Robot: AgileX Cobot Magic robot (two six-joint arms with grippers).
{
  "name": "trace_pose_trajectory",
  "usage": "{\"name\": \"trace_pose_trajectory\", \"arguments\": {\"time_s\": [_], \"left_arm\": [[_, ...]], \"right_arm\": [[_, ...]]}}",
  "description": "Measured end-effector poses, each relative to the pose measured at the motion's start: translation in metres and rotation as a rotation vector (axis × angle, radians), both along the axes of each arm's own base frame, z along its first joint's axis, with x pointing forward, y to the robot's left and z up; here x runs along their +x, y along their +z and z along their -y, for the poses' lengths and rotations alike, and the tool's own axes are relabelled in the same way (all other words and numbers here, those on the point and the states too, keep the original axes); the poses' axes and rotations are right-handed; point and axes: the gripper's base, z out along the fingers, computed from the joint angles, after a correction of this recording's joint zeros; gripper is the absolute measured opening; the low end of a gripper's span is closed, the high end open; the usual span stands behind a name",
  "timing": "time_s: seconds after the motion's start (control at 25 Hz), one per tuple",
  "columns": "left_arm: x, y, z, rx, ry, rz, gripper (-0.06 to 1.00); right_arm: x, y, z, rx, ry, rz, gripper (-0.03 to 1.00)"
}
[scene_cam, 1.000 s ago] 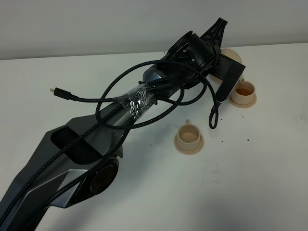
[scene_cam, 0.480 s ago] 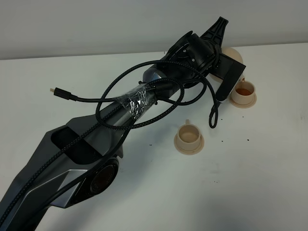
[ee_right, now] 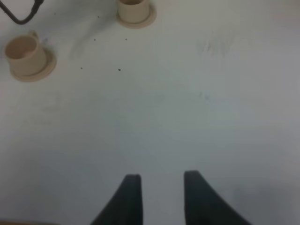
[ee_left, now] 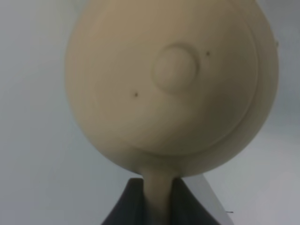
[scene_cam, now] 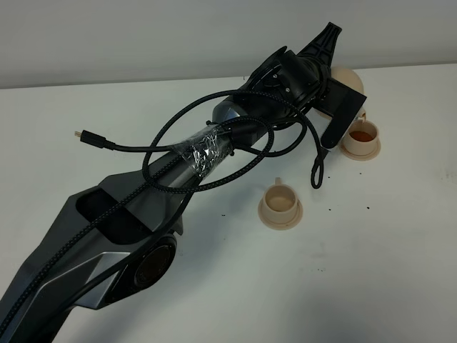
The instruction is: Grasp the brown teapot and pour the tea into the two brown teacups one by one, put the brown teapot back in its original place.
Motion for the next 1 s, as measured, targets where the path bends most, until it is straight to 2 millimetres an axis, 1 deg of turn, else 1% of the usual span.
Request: {"name": "trace_pose_trajectory", "arguments": {"time_s": [0.32,1.0], "left_arm": [[-0.0031,0.0003,0.0043,-0.001,-0.011,0.004,0.12],[-0.0033,0.0001,0.0042,0.002,-0.010,0.002,0.12]], "right_arm": [[0.0000,0.0000,0.0000,0.000,0.000,0.000,0.24],[0.0000,0.0000,0.0000,0.000,0.000,0.000,0.24]]}}
